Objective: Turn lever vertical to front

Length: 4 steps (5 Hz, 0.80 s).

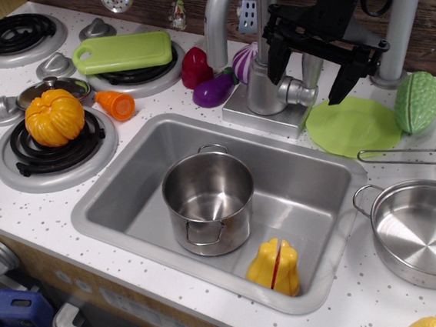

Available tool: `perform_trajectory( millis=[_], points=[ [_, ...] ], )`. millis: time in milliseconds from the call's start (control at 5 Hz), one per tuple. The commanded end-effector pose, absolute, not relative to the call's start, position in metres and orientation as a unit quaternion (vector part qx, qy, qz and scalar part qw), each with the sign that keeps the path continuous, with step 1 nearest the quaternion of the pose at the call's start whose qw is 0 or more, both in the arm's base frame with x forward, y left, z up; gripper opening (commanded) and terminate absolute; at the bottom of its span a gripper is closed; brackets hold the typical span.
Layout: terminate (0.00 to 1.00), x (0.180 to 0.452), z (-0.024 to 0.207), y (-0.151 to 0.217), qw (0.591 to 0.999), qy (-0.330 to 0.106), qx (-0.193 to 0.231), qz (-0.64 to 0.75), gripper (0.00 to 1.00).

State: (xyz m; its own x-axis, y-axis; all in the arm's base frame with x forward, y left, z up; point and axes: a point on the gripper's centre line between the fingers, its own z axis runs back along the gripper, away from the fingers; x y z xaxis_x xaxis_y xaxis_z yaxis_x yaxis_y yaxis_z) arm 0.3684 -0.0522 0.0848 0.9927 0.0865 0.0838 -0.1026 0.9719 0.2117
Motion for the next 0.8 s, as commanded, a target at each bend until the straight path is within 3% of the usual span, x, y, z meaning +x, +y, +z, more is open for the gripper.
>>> perform_trajectory(
  millis=[0,600],
  points=[
    [0.0,0.368,0.085,-0.052,0.992,-0.037,0.108,0.048,1.0],
    [0.0,0.387,0.107,-0.053,0.982,-0.096,0.165,0.011,1.0]
  ],
)
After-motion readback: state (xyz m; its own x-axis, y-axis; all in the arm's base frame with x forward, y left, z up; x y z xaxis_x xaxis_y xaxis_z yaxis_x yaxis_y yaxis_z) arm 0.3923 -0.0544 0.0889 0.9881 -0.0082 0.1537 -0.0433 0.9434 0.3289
